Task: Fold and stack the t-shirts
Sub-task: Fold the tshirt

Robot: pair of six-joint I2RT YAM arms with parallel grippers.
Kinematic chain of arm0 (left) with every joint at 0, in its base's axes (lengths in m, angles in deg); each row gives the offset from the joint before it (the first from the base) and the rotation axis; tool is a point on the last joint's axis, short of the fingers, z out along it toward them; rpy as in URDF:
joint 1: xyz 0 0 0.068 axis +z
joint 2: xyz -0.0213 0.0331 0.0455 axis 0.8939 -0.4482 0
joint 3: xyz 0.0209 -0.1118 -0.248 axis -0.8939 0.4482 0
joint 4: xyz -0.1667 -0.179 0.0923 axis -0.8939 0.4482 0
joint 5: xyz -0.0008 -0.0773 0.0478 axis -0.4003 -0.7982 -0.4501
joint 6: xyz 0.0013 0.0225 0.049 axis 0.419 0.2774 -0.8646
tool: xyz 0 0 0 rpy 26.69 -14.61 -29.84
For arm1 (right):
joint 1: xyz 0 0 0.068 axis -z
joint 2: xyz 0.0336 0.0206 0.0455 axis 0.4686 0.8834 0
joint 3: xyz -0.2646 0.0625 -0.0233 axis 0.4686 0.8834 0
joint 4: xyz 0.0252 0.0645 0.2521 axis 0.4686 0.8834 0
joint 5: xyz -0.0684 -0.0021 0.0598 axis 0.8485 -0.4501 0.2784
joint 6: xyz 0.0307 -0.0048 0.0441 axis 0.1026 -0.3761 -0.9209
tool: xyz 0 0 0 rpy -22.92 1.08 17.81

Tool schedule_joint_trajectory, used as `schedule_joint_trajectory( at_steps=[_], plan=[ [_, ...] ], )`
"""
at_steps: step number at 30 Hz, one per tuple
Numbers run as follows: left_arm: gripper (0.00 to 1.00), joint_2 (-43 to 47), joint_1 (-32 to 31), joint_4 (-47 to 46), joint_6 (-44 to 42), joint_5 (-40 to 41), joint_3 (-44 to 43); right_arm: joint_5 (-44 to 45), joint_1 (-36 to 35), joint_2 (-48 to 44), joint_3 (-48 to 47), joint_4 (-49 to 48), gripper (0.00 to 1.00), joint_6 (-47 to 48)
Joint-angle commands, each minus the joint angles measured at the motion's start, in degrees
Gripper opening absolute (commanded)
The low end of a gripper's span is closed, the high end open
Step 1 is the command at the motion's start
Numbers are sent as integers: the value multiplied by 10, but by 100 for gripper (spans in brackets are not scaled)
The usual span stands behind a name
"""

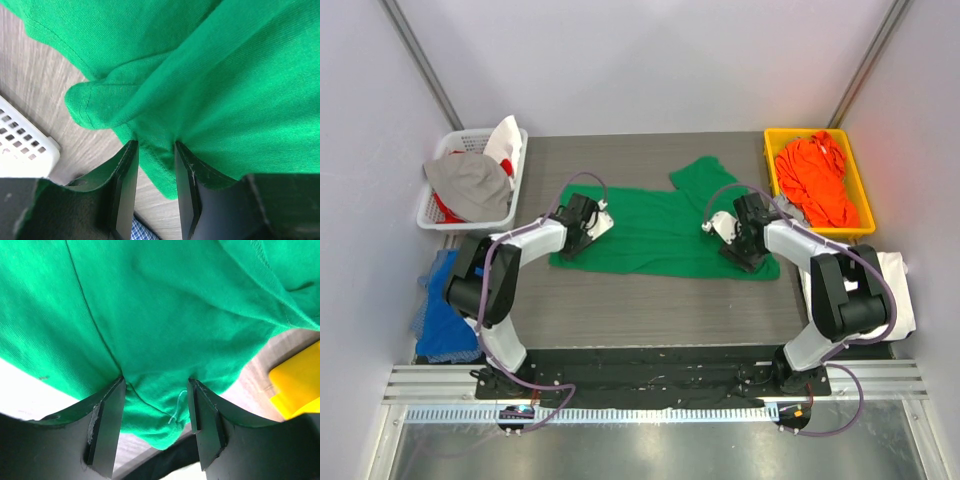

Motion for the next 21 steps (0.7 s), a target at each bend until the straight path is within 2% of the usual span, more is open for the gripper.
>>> schedule_joint_trajectory(
  at_steps=[1,14,21],
  plan=[
    [39,31,6,41,11,-5,23,-5,3,-36,9,48,60,11],
    [40,113,-1,62,31,-20,106,-4,3,-56,35,49,60,14],
    [40,112,-1,47,21,3,129,17,3,-55,45,31,59,22]
  ],
)
